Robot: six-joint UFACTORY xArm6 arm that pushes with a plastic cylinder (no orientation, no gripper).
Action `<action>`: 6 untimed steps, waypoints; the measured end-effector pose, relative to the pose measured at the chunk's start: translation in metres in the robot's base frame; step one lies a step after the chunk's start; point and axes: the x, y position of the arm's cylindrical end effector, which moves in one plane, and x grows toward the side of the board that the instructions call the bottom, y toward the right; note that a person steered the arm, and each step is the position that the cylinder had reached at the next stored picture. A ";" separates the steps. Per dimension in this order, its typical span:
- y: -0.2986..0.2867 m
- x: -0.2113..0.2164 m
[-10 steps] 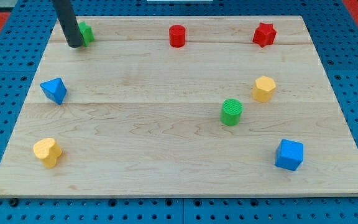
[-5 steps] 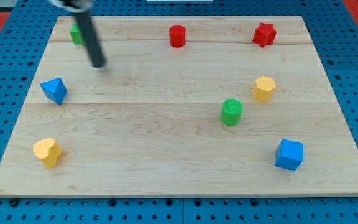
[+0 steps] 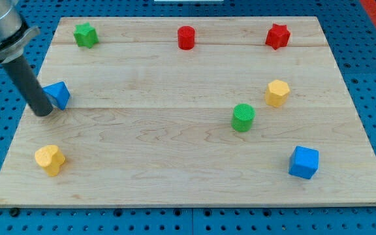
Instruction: Move the blue triangle parallel to the bottom of the green star
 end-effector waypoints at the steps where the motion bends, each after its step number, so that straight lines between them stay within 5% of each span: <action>1: 0.000 -0.017; 2: -0.049 -0.019; 4: 0.053 -0.041; 6: 0.000 -0.060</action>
